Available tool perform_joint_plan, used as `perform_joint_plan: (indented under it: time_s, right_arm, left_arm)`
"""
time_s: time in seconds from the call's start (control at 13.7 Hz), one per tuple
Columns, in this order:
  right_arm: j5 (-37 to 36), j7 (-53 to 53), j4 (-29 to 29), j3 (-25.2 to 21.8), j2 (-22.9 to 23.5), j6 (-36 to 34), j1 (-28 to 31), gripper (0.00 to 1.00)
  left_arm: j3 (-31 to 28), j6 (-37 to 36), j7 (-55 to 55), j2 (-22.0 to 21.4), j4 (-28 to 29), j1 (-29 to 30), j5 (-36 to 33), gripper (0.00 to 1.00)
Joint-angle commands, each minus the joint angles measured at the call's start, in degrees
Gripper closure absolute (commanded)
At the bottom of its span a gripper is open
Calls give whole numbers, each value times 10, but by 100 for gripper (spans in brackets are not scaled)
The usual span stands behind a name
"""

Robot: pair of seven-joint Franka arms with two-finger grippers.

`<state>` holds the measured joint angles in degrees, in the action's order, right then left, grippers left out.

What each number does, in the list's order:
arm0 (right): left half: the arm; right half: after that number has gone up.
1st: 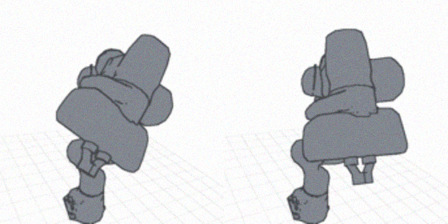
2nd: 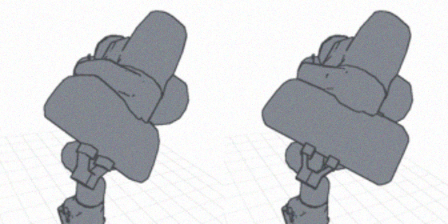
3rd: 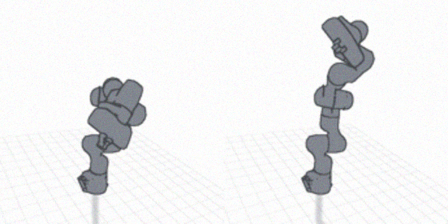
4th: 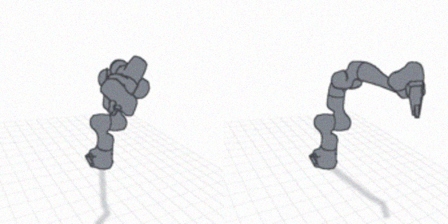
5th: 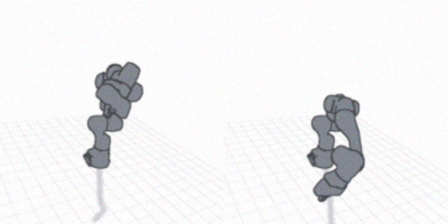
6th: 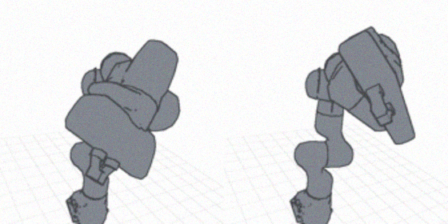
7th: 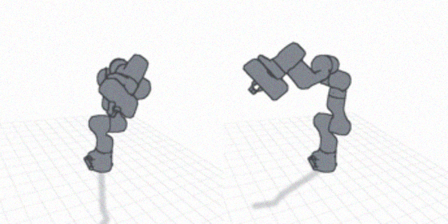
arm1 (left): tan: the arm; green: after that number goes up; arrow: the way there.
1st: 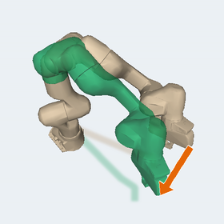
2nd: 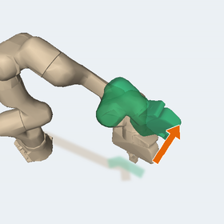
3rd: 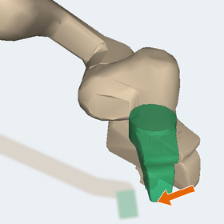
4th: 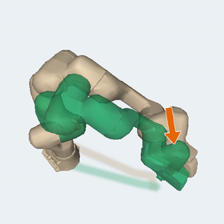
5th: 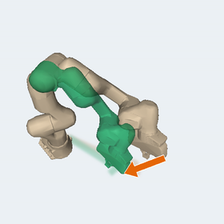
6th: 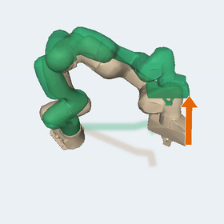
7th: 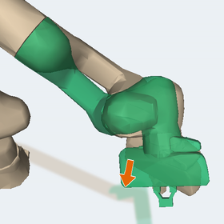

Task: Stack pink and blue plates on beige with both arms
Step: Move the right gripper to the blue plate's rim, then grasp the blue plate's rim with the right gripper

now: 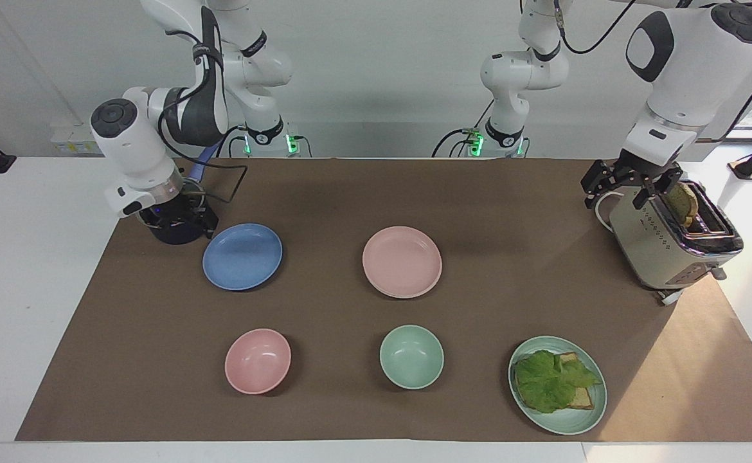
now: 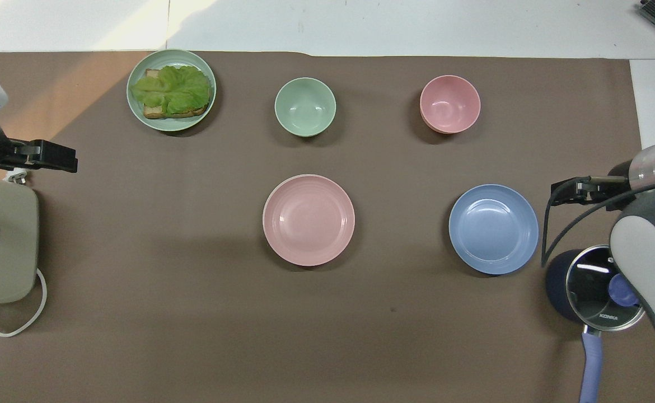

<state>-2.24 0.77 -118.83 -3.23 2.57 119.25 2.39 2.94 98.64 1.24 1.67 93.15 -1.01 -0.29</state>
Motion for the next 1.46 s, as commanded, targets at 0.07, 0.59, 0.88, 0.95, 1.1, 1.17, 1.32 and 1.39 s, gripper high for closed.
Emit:
perform_joint_plan:
  time_s: [0.07, 0.59, 0.88, 0.95, 1.1, 1.17, 1.32, 1.39]
  right_arm:
    - [11, -36, -56, -1, 5, 67, 17, 0]
    - [57, -40, -82, 1, 52, 135, 24, 43]
    - [65, -42, -81, 1, 53, 135, 20, 43]
    - [67, -42, -81, 0, 52, 135, 19, 43]
    - [67, -43, -81, 0, 53, 135, 20, 45]
    - [67, -42, -81, 0, 52, 135, 19, 50]
    - [67, -42, -81, 1, 56, 135, 20, 64]
    - [68, -42, -80, 1, 59, 136, 20, 76]
  left_arm:
    - [3, -14, 9, -3, -8, 7, -8, 0]
    - [3, -14, 9, -3, -8, 7, -8, 0]
    - [3, -14, 9, -3, -8, 7, -8, 0]
    - [3, -14, 9, -3, -8, 7, -8, 0]
    - [3, -14, 9, -3, -8, 7, -8, 0]
    - [3, -13, 9, -3, -8, 7, -8, 0]
    - [3, -14, 9, -3, -8, 7, -8, 0]
    - [3, -14, 9, -3, -8, 7, -8, 0]
